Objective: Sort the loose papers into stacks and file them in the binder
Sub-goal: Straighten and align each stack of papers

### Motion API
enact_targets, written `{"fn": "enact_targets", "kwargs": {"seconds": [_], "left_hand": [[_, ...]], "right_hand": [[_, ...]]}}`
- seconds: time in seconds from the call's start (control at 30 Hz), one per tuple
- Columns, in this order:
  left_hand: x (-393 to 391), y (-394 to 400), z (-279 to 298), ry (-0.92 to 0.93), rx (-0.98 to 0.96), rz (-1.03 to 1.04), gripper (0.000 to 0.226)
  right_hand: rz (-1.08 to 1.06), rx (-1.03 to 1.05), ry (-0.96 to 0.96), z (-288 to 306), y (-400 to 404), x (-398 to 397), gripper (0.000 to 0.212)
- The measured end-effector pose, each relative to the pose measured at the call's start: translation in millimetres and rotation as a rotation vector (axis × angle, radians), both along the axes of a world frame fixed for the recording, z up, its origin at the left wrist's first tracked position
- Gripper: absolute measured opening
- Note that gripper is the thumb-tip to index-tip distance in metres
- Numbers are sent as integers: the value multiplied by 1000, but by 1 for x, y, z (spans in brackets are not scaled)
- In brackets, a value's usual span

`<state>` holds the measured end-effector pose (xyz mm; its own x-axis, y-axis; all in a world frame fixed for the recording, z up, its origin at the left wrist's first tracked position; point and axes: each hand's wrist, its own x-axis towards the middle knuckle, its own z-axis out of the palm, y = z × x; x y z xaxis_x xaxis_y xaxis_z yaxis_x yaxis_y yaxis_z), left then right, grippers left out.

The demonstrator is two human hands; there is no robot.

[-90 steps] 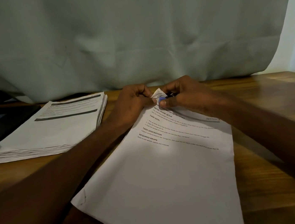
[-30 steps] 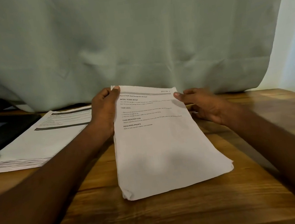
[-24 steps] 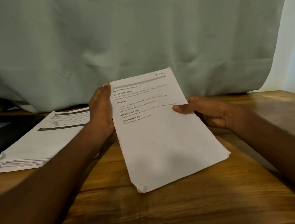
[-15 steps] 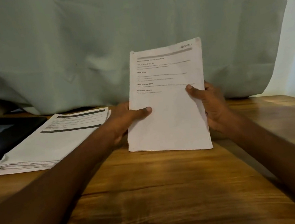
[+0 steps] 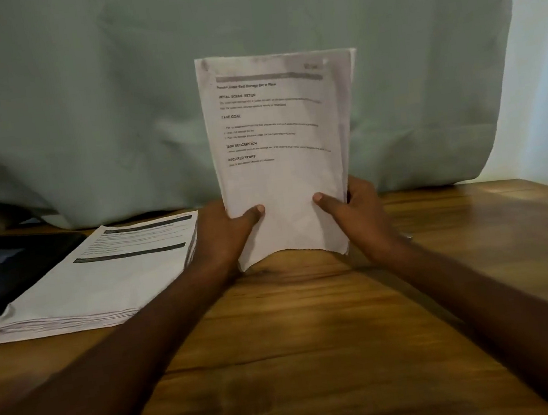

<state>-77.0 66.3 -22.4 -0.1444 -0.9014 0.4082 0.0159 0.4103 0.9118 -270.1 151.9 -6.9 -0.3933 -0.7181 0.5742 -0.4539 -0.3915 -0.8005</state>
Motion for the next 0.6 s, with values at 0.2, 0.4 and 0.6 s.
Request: {"fn": "enact_targets", "kwargs": {"seconds": [0.2, 0.4, 0.6], "left_hand": [[4, -8, 4, 3, 34, -97, 52], [41, -3, 38, -133, -203, 111, 37], [138, -12, 38, -398, -143, 337, 37]], "right_hand": [[21, 127, 1, 3, -2, -6, 39], [184, 122, -193, 13, 3, 18, 53], [413, 278, -305, 6, -14, 96, 38]]}}
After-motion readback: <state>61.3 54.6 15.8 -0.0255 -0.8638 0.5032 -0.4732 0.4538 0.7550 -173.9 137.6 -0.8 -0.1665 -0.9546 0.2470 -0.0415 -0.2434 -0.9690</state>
